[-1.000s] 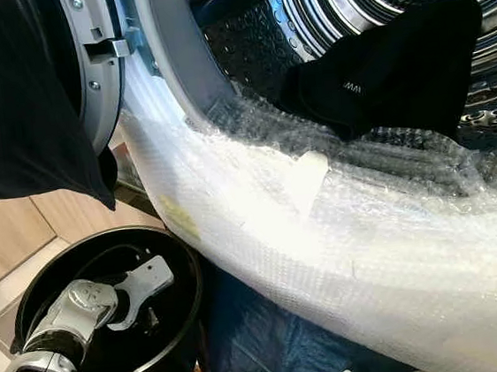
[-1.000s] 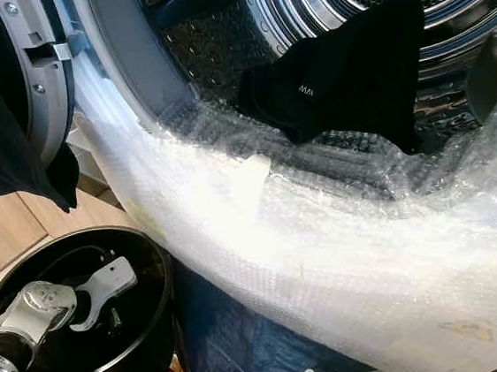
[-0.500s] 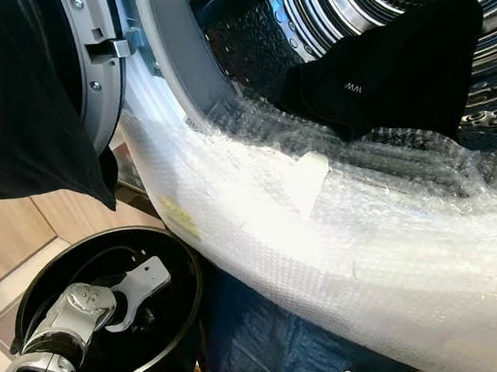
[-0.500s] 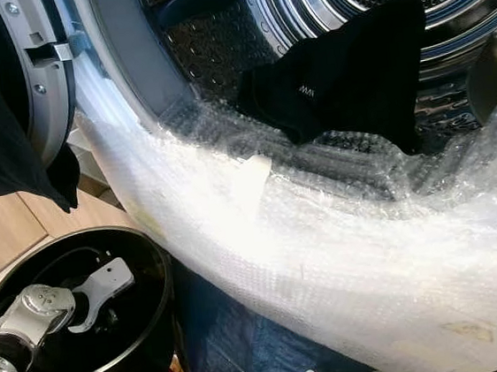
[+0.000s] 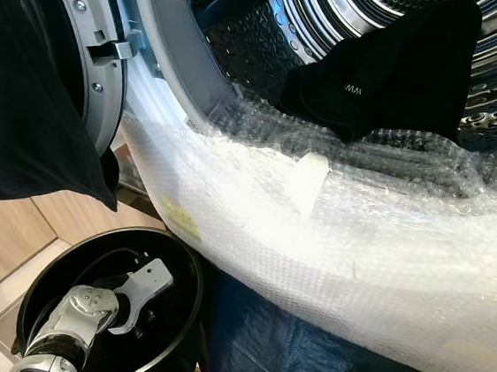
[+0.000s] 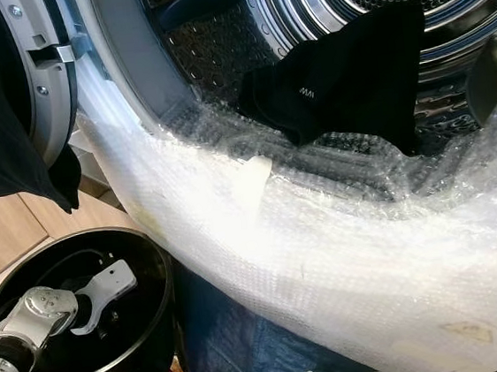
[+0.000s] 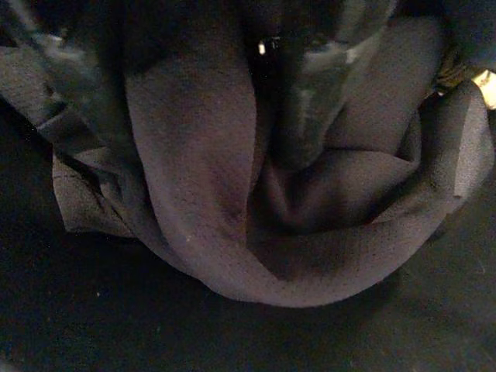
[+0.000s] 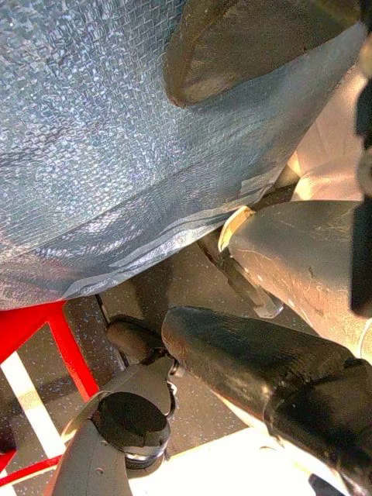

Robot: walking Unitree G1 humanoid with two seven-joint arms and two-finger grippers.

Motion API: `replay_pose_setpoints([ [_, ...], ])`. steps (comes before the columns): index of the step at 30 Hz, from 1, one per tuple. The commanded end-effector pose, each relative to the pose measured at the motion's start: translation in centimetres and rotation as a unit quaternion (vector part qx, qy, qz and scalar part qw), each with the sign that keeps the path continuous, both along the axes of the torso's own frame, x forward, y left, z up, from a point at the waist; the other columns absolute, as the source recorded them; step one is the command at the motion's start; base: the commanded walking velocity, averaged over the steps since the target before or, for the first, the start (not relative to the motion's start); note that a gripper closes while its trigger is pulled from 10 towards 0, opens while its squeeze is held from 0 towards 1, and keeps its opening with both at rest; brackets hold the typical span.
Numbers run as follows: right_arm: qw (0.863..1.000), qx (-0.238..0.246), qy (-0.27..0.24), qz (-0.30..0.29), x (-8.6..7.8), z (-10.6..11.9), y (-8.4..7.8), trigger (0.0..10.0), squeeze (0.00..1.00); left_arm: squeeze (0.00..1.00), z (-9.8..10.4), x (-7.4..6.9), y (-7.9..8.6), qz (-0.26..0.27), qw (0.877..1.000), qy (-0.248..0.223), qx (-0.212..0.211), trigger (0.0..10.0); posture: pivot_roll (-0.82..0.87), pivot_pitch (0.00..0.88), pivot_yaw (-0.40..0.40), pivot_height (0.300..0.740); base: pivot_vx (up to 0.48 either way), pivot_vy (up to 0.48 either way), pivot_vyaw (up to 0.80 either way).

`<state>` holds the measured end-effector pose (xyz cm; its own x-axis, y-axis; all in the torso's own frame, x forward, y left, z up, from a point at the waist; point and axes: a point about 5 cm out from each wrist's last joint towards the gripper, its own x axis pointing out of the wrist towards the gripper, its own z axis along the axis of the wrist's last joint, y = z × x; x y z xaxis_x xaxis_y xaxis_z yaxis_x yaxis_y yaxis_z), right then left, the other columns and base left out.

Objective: Clothes washing

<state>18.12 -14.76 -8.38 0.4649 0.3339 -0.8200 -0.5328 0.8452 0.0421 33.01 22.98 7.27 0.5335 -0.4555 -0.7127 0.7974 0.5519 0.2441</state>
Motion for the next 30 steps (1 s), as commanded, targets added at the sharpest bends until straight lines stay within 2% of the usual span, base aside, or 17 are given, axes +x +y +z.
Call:
replay_pose_setpoints([
  [1, 1.000, -0.001, 0.005, -0.006, -0.3, -0.1, -0.2, 10.0, 0.00, 0.00, -0.6, -0.4, 0.1, 0.000, 1.000, 0.010, 0.005, 0.0, 0.03, 0.008, -0.065, 0.740, 0.000, 0.000, 0.00],
  [15, 1.000, -0.003, -0.001, -0.009, 0.3, 0.1, -0.2, 10.0, 0.00, 0.00, -0.1, -0.3, 0.9, 0.020, 1.000, -0.001, -0.006, 0.0, 0.06, 0.013, -0.070, 0.740, 0.000, 0.000, 0.00],
  [20, 1.000, -0.001, -0.007, -0.019, 0.8, 0.3, -0.2, 10.0, 0.00, 0.00, 1.0, 0.3, 1.4, 0.033, 0.999, -0.019, -0.021, 0.0, 0.05, 0.018, -0.063, 0.740, 0.000, 0.000, 0.00],
  [30, 1.000, -0.008, -0.008, -0.029, 0.7, 0.3, -0.9, 10.0, 0.00, 0.00, 0.8, 0.4, 0.6, 0.032, 0.999, -0.026, -0.030, 0.0, 0.04, 0.009, -0.075, 0.740, 0.000, 0.000, 0.00],
])
